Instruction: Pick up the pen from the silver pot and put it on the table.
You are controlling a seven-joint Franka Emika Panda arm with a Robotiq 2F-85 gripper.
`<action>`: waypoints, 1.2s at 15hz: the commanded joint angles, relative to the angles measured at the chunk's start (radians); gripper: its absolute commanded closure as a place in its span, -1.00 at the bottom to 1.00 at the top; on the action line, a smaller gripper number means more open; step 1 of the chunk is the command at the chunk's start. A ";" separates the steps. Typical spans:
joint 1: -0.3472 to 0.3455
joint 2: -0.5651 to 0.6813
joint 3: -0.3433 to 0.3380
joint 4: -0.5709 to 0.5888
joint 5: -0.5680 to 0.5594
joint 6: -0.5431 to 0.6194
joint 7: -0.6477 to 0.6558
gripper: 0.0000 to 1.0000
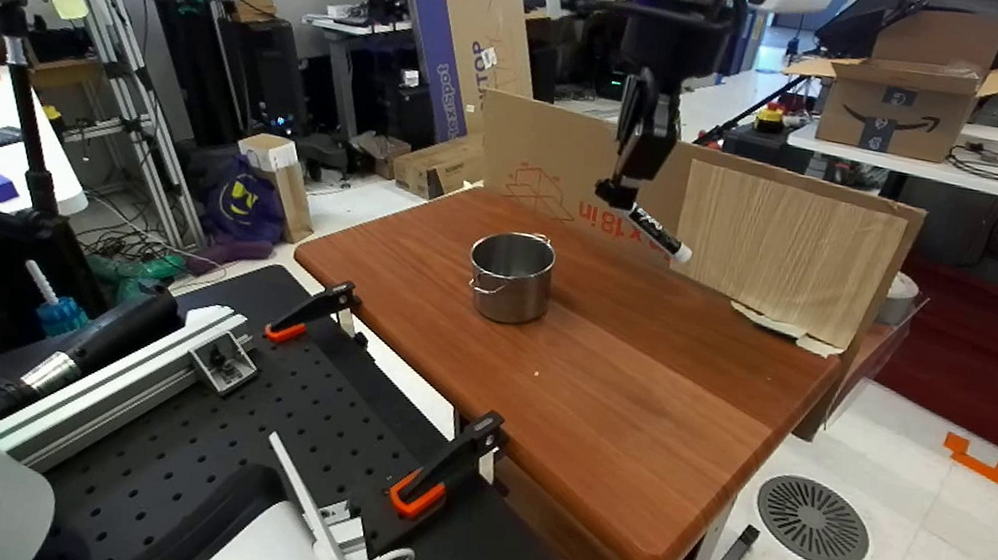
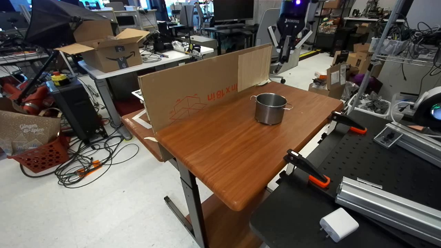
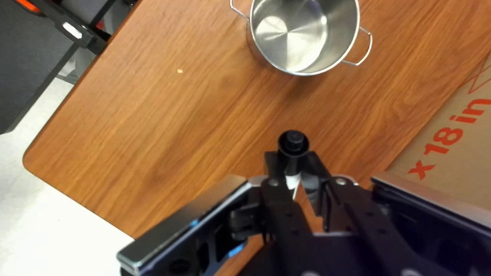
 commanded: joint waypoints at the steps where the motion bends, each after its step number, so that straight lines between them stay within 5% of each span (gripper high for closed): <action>1: -0.017 0.155 0.004 0.129 0.059 -0.017 -0.066 0.91; 7: -0.037 0.387 0.029 0.288 0.138 -0.008 -0.117 0.91; 15: -0.018 0.514 0.025 0.403 0.125 0.005 -0.092 0.91; 16: -0.015 0.514 0.021 0.406 0.116 -0.003 -0.092 0.12; 18: -0.017 0.519 0.025 0.408 0.123 0.008 -0.093 -0.05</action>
